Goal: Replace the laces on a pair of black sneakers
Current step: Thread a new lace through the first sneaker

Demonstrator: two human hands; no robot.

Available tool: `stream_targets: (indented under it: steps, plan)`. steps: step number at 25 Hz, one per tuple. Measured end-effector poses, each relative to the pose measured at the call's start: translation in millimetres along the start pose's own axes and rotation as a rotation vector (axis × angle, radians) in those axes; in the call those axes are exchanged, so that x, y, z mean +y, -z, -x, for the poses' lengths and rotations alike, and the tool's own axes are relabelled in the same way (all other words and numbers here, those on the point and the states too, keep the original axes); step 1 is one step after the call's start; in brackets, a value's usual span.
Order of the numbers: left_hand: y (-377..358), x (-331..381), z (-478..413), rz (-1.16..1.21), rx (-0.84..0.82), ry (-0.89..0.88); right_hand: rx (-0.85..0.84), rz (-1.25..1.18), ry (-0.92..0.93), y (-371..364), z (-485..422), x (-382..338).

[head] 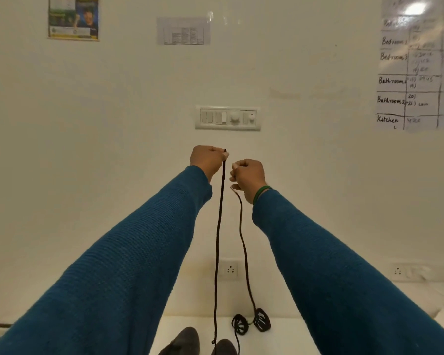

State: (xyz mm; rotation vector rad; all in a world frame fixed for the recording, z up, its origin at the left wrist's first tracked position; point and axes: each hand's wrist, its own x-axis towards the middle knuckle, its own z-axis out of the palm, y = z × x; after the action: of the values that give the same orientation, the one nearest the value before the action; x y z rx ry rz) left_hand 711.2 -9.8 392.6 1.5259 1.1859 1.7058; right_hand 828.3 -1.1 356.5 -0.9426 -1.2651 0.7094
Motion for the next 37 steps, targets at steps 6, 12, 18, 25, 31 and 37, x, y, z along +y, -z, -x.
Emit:
stream_targets:
  steps: [6, 12, 18, 25, 31, 37]
  plan:
    - [1.3, -42.4, 22.6, -0.138, -0.071, 0.051, -0.125, 0.236, -0.114, 14.2, 30.5, 70.4]
    - [21.2, -209.5, 110.5, -0.259, -0.131, 0.311, -0.284, 0.251, -0.416, 55.8, 114.6, 224.9]
    - [37.4, -342.1, 192.1, -0.317, -0.174, 0.455, -0.283, 0.801, -0.530, 110.8, 162.2, 337.7]
    - [14.3, -387.7, 217.3, -0.198, -0.239, 0.506, -0.706, 1.438, -0.377, 126.8, 162.5, 386.3]
    - [6.9, -412.5, 218.9, -0.177, -0.178, 0.532, -0.768, 1.334, -0.201, 94.3, 152.8, 422.8]
    - [2.9, -428.5, 208.7, -0.142, -0.181, 0.571, -0.782, 1.207, -0.149, 62.8, 141.0, 448.9]
